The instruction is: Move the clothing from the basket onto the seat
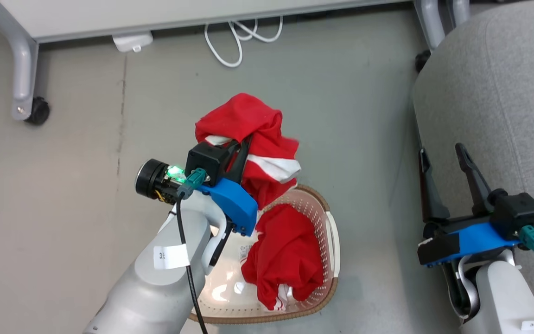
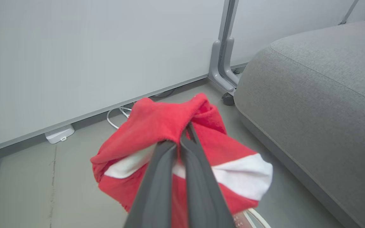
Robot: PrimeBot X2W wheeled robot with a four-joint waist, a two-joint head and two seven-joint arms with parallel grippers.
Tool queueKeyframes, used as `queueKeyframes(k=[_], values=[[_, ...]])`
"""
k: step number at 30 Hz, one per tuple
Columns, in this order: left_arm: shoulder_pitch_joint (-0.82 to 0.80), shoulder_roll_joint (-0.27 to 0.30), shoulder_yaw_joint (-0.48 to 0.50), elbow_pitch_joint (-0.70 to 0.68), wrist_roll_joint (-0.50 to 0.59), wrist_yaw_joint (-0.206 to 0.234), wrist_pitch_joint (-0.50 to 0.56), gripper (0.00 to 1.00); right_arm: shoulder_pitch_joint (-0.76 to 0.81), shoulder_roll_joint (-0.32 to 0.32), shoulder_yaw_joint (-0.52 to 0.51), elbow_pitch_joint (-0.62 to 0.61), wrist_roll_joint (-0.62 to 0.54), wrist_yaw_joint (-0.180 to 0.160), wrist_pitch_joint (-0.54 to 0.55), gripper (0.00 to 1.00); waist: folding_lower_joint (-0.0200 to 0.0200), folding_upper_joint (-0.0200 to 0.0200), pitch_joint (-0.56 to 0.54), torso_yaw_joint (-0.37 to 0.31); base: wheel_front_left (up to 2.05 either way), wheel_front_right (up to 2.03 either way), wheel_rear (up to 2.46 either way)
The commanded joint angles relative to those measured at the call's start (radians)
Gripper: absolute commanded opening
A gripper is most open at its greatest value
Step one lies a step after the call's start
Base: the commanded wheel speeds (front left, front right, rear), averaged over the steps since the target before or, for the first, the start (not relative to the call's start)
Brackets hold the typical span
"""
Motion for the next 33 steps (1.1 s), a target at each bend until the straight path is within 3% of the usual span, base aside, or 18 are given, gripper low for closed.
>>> queueKeyframes(k=[1, 21, 33], values=[[0.007, 0.000, 0.010, -0.012, 0.009, 0.008, -0.005, 0.00, 0.016, -0.005, 0.001, 0.003, 0.003, 0.000, -0.004, 1.00, 0.0001, 0.0000, -0.032, 0.005, 0.00, 0.00, 0.00], [-0.019, 0.000, 0.047, -0.215, 0.060, 0.022, -0.005, 0.00, 0.137, -0.005, 0.008, 0.041, 0.028, 0.000, -0.004, 1.00, 0.0001, 0.0000, -0.226, 0.014, 0.00, 0.00, 0.00], [0.011, 0.008, 0.033, -0.265, 0.060, 0.029, -0.004, 0.00, 0.163, -0.004, 0.023, 0.039, 0.027, 0.000, -0.004, 1.00, 0.0001, 0.0000, -0.264, 0.013, 0.00, 0.00, 0.00]])
